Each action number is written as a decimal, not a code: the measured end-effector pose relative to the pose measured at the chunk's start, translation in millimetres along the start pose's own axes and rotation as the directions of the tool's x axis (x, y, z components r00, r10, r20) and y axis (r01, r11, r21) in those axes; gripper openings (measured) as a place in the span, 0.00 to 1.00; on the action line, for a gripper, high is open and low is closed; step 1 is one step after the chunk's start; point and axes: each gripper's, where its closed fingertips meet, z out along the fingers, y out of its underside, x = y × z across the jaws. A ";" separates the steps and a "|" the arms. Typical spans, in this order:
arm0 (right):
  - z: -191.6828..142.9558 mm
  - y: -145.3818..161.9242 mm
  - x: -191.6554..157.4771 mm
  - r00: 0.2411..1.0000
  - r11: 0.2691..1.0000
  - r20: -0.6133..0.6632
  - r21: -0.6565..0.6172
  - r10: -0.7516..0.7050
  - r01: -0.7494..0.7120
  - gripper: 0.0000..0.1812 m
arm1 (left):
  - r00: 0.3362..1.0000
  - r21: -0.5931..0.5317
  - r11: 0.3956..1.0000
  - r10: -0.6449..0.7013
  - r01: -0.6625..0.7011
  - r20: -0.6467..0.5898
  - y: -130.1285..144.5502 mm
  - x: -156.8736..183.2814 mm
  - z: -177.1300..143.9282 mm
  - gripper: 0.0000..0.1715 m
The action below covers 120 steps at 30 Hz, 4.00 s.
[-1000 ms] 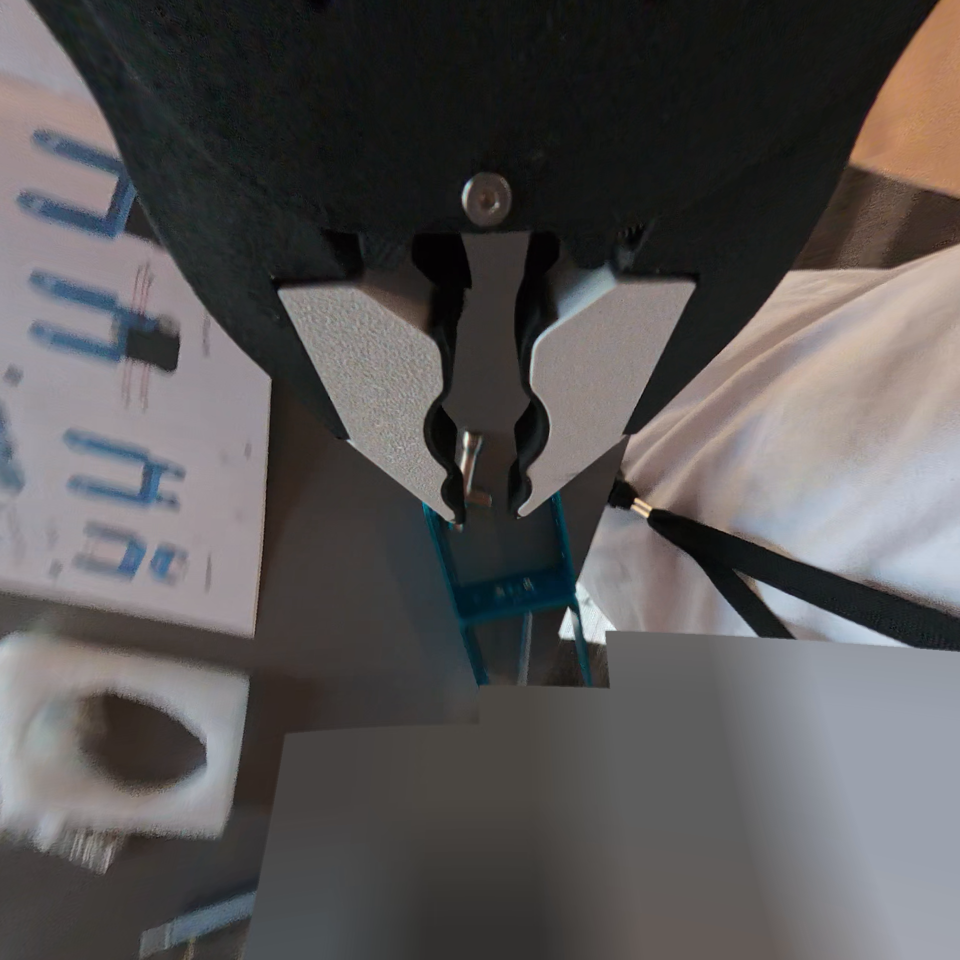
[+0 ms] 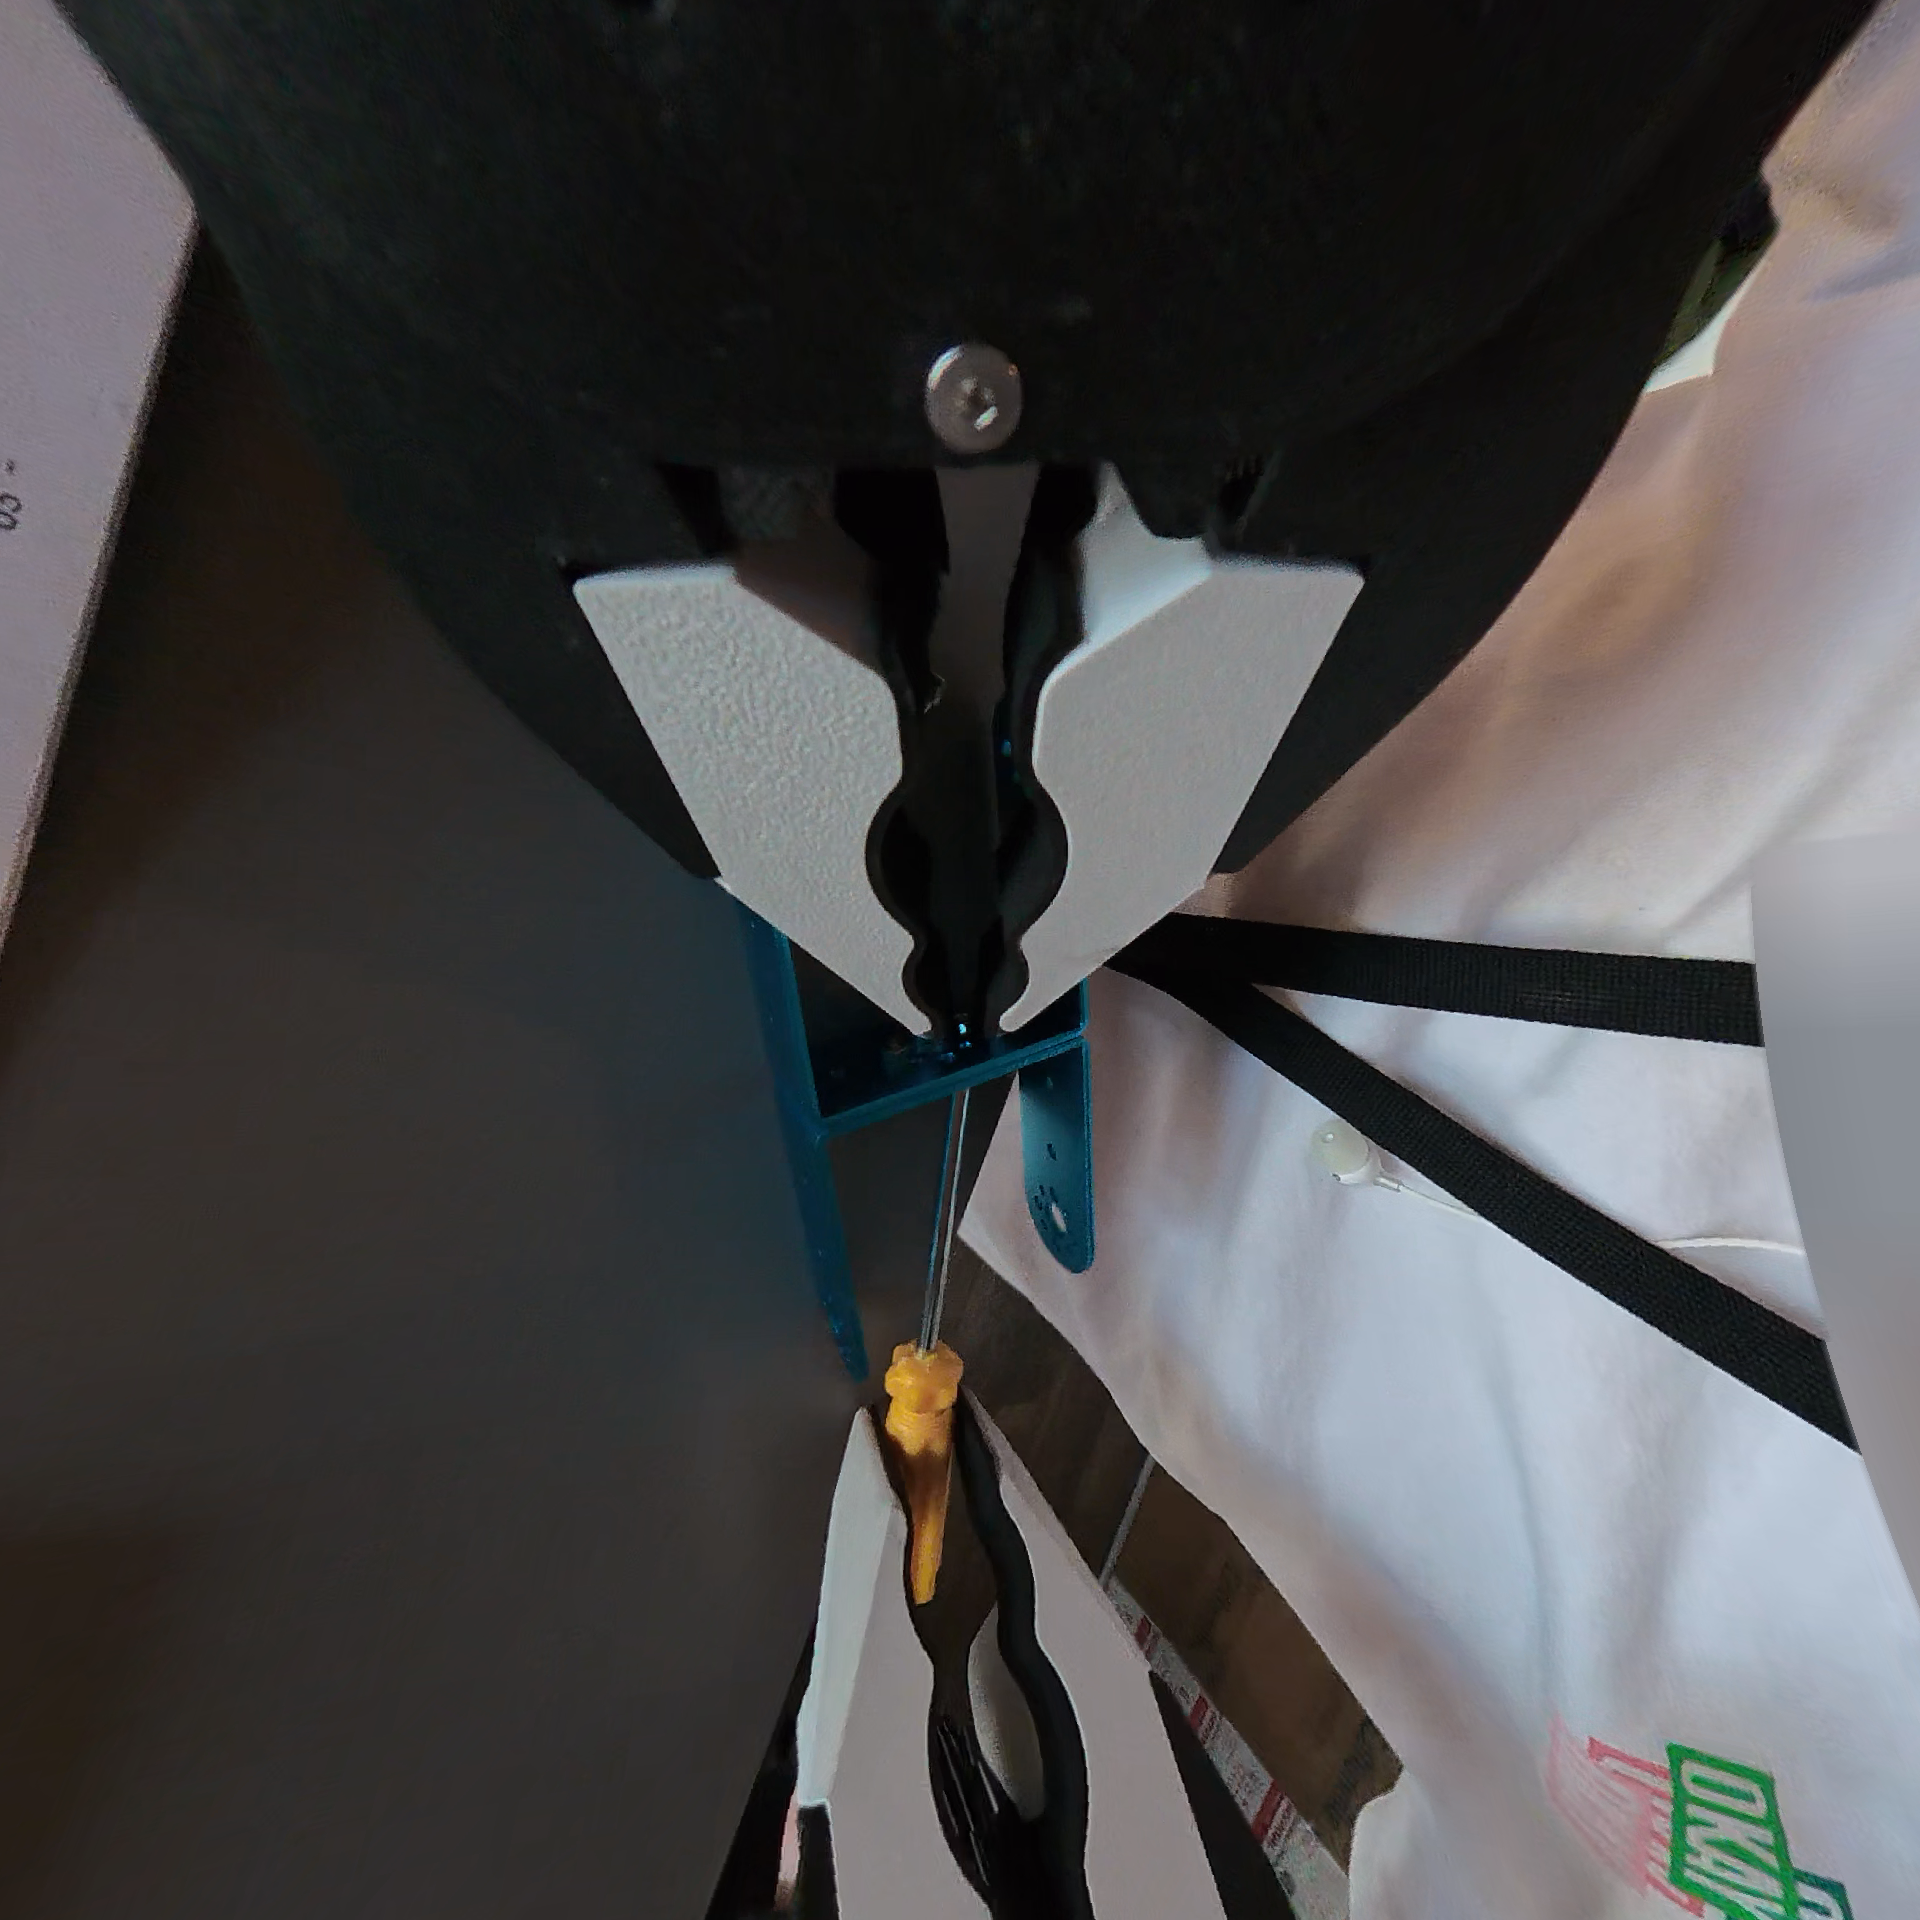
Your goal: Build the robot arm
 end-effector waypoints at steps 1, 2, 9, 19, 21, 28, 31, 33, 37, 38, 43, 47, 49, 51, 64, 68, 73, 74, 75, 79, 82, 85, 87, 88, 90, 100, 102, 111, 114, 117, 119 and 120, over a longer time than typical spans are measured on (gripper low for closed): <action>0.2 0.8 0.5 1.000 1.000 -0.007 -0.011 -0.007 0.007 0.03 | 1.000 0.002 1.000 -0.001 0.001 0.000 0.1 -0.4 0.3 0.10; 0.3 1.4 0.7 0.999 0.999 -0.020 -0.023 -0.032 0.031 0.03 | 1.000 0.006 1.000 -0.001 0.001 -0.001 -0.1 -0.7 0.4 0.10; -17.0 -10.9 0.7 0.850 0.882 -0.237 -0.077 -0.470 0.466 0.16 | 1.000 0.010 1.000 -0.001 0.001 -0.006 -0.6 0.2 0.8 0.10; 1.0 4.8 15.2 0.840 0.849 -0.198 -0.292 -0.505 0.441 0.22 | 1.000 -0.004 1.000 -0.031 0.031 0.002 -4.5 4.2 3.8 0.10; -0.1 4.2 16.9 0.861 0.875 -0.214 -0.272 -0.460 0.400 0.21 | 0.999 -0.003 0.999 -0.052 0.052 0.012 -4.2 4.8 3.6 0.10; -4.1 -3.6 32.5 0.878 0.920 -0.292 -0.222 -0.380 0.324 0.21 | 0.991 -0.016 0.993 -0.119 0.120 0.058 -0.3 -4.6 -0.1 0.10; -9.1 -9.5 46.4 0.867 0.925 -0.337 -0.224 -0.369 0.306 0.21 | 0.989 -0.044 0.993 -0.107 0.112 0.101 1.6 -19.5 -4.5 0.10; -13.2 -13.1 55.8 0.866 0.929 -0.351 -0.227 -0.357 0.291 0.21 | 0.991 -0.068 0.993 -0.084 0.092 0.107 1.4 -30.3 -7.8 0.10; -19.5 -16.2 65.9 0.881 0.945 -0.357 -0.215 -0.310 0.245 0.21 | 0.993 -0.099 0.992 -0.062 0.072 0.099 -0.3 -46.7 -10.9 0.10; -20.0 -16.0 65.9 0.880 0.945 -0.358 -0.213 -0.312 0.249 0.21 | 0.994 -0.103 0.992 -0.057 0.067 0.093 -0.9 -48.1 -11.1 0.10; -21.8 -14.4 63.2 0.885 0.951 -0.356 -0.189 -0.299 0.245 0.21 | 0.997 -0.139 0.989 -0.035 0.045 0.073 -2.0 -50.4 -9.0 0.10; -26.5 -17.3 60.0 0.893 0.957 -0.349 -0.163 -0.285 0.241 0.21 | 0.997 -0.147 0.988 -0.028 0.038 0.067 -3.3 -51.6 -6.7 0.10; -27.4 -17.5 59.9 0.898 0.960 -0.343 -0.156 -0.275 0.234 0.21 | 0.997 -0.145 0.989 -0.028 0.037 0.066 -3.9 -51.8 -6.4 0.10; -27.4 -17.2 59.3 0.899 0.958 -0.337 -0.158 -0.281 0.240 0.21 | 0.997 -0.142 0.989 -0.028 0.037 0.065 -4.5 -51.6 -6.7 0.10; -38.5 -23.8 53.6 0.926 0.968 -0.285 -0.106 -0.248 0.227 0.17 | 0.998 -0.137 0.990 -0.022 0.030 0.055 -5.2 -51.3 -5.1 0.10; -36.2 -18.2 57.3 0.928 0.973 -0.301 -0.135 -0.221 0.188 0.27 | 0.998 -0.135 0.990 -0.021 0.029 0.056 -5.9 -52.0 -5.8 0.10; -25.5 -7.0 57.5 0.920 0.960 -0.305 -0.206 -0.247 0.190 0.23 | 0.999 -0.133 0.991 -0.011 0.017 0.052 -8.4 -51.2 -5.5 0.10; -25.0 -7.4 57.3 0.918 0.960 -0.308 -0.206 -0.250 0.192 0.22 | 0.999 -0.132 0.991 -0.007 0.013 0.050 -9.2 -50.4 -5.6 0.10; -24.7 -7.1 57.3 0.917 0.960 -0.311 -0.205 -0.248 0.190 0.22 | 0.999 -0.137 0.991 -0.001 0.009 0.053 -9.3 -50.4 -5.7 0.10; -25.4 -6.9 57.4 0.921 0.964 -0.311 -0.194 -0.236 0.181 0.21 | 0.998 -0.141 0.990 0.000 0.008 0.055 -10.2 -49.8 -6.4 0.10; -25.4 -6.9 55.6 0.931 0.968 -0.295 -0.189 -0.215 0.163 0.21 | 0.998 -0.142 0.990 -0.001 0.009 0.057 -10.1 -49.8 -5.9 0.10; -25.4 -6.2 54.3 0.939 0.969 -0.277 -0.191 -0.204 0.154 0.21 | 0.998 -0.142 0.990 0.001 0.007 0.056 -10.2 -48.6 -5.0 0.10; -25.5 -5.9 54.1 0.943 0.969 -0.267 -0.195 -0.199 0.150 0.21 | 0.998 -0.143 0.990 0.003 0.005 0.057 -10.6 -48.4 -5.0 0.10; -25.9 -5.9 54.3 0.944 0.969 -0.264 -0.198 -0.196 0.146 0.21 | 0.998 -0.143 0.990 0.005 0.004 0.058 -10.9 -48.6 -5.0 0.10; -26.5 -5.5 53.9 0.952 0.970 -0.246 -0.204 -0.183 0.134 0.21 | 0.998 -0.140 0.990 0.003 0.005 0.055 -11.8 -48.2 -5.1 0.10; -28.3 -9.9 52.8 0.978 0.978 -0.179 -0.196 -0.103 0.067 0.16 | 0.999 -0.148 0.989 0.009 -0.001 0.053 -8.9 -47.2 -3.1 0.10; -30.4 -11.0 51.0 0.977 0.977 -0.176 -0.196 -0.122 0.087 0.18 | 0.999 -0.141 0.990 0.006 0.002 0.051 -9.4 -47.3 -3.4 0.10; -28.9 -3.6 53.2 0.950 0.961 -0.256 -0.250 -0.181 0.116 0.23 | 0.999 -0.141 0.990 0.011 -0.004 0.046 -11.2 -49.0 -2.1 0.10; -27.9 -3.2 55.3 0.940 0.956 -0.273 -0.261 -0.205 0.133 0.21 | 0.999 -0.147 0.989 0.016 -0.009 0.044 -11.7 -49.4 -1.8 0.10; -27.2 -2.2 50.0 0.959 0.963 -0.228 -0.249 -0.165 0.107 0.21 | 0.999 -0.145 0.989 0.013 -0.008 0.033 -12.6 -48.1 -1.2 0.10; -27.7 -2.8 50.0 0.968 0.968 -0.209 -0.234 -0.140 0.090 0.21 | 0.999 -0.150 0.989 0.018 -0.013 0.033 -12.3 -47.5 -0.6 0.10; -28.1 -3.3 51.1 0.970 0.970 -0.206 -0.227 -0.130 0.081 0.21 | 0.999 -0.154 0.988 0.022 -0.017 0.036 -11.8 -47.7 -0.4 0.10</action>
